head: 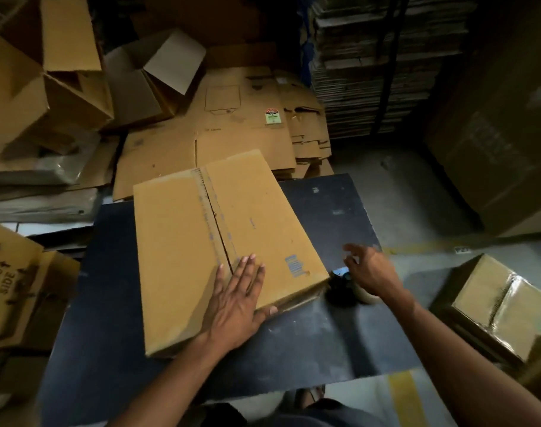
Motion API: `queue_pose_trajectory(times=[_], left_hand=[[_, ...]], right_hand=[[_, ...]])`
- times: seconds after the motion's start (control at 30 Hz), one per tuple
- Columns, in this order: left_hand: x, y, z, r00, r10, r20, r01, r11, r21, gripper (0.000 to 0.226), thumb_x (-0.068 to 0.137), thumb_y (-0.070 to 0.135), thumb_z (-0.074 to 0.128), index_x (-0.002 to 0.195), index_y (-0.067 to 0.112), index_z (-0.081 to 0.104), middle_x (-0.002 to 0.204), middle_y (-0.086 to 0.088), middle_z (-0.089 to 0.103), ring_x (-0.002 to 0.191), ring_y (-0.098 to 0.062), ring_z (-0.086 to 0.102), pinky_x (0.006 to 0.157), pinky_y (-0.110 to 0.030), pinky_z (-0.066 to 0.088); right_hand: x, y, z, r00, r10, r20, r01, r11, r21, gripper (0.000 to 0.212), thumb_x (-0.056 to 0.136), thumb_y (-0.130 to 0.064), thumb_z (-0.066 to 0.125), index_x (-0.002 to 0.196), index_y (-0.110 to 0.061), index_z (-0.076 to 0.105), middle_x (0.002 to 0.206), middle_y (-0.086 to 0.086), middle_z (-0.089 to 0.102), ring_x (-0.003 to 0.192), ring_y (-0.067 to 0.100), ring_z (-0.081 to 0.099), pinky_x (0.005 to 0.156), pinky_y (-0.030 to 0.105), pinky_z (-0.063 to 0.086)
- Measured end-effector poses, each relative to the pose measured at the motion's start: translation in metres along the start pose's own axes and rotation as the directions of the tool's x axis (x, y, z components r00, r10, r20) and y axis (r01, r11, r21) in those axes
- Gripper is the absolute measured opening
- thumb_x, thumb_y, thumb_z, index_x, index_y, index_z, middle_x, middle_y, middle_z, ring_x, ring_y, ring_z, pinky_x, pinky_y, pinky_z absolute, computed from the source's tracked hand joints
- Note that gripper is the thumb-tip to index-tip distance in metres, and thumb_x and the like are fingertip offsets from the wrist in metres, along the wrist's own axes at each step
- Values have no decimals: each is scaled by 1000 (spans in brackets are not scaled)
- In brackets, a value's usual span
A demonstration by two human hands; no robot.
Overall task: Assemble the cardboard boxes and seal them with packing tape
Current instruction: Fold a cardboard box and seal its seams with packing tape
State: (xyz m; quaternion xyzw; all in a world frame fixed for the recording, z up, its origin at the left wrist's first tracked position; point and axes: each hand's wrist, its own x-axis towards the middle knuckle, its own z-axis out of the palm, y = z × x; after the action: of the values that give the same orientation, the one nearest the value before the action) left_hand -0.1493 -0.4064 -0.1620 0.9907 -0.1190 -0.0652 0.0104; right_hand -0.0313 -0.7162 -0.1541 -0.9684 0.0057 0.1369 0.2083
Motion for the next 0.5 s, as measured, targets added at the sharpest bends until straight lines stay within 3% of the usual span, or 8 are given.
queue_pose_trajectory(times=[0.07, 0.13, 0.23, 0.33, 0.4, 0.5], left_hand=[[7, 10, 2, 999, -42, -2, 42, 999, 10, 88, 101, 73, 7, 164, 14, 22, 172, -11, 15, 159, -28, 15, 122, -65, 21], [11, 13, 6, 999, -38, -23, 39, 998, 43, 86, 102, 73, 8, 164, 14, 19, 172, -11, 14, 159, -28, 14, 122, -65, 21], [15, 13, 10, 998, -23, -58, 28, 996, 85, 85, 102, 72, 13, 165, 14, 16, 172, -11, 12, 159, -27, 12, 124, -62, 17], [15, 10, 11, 998, -6, -59, 11, 996, 86, 86, 102, 74, 17, 166, 17, 8, 173, -10, 5, 160, -26, 7, 124, -59, 7], [14, 10, 9, 999, -4, -34, 7, 997, 72, 90, 100, 77, 16, 166, 18, 3, 173, -8, -2, 160, -25, 0, 125, -59, 2], [14, 11, 5, 999, -48, -1, 48, 999, 22, 94, 94, 84, 8, 165, 23, -4, 172, -4, -12, 159, -21, -12, 126, -57, -6]], right_hand=[[18, 34, -4, 990, -21, 140, 46, 983, -175, 64, 91, -28, 63, 152, -30, 44, 151, 8, 54, 135, 32, 51, 105, 44, 48], [32, 52, -9, 969, -46, 245, 110, 962, -252, 75, 92, -28, 64, 159, -31, 31, 158, 6, 45, 141, 30, 46, 108, 46, 47], [47, 64, -4, 928, -127, 351, 250, 910, -330, 59, 96, -27, 60, 154, -28, 45, 150, 5, 55, 128, 33, 58, 100, 43, 52], [57, 76, 6, 938, -129, 321, 247, 900, -359, 39, 85, -28, 66, 124, -30, 68, 122, 7, 71, 109, 33, 67, 86, 39, 57], [54, 84, 10, 946, -116, 303, 226, 906, -359, 31, 81, -25, 67, 112, -27, 70, 110, 9, 73, 100, 35, 69, 76, 36, 54], [37, 91, 0, 961, -92, 260, 168, 943, -286, 24, 87, -20, 63, 111, -23, 65, 102, 13, 72, 93, 36, 69, 70, 38, 52]])
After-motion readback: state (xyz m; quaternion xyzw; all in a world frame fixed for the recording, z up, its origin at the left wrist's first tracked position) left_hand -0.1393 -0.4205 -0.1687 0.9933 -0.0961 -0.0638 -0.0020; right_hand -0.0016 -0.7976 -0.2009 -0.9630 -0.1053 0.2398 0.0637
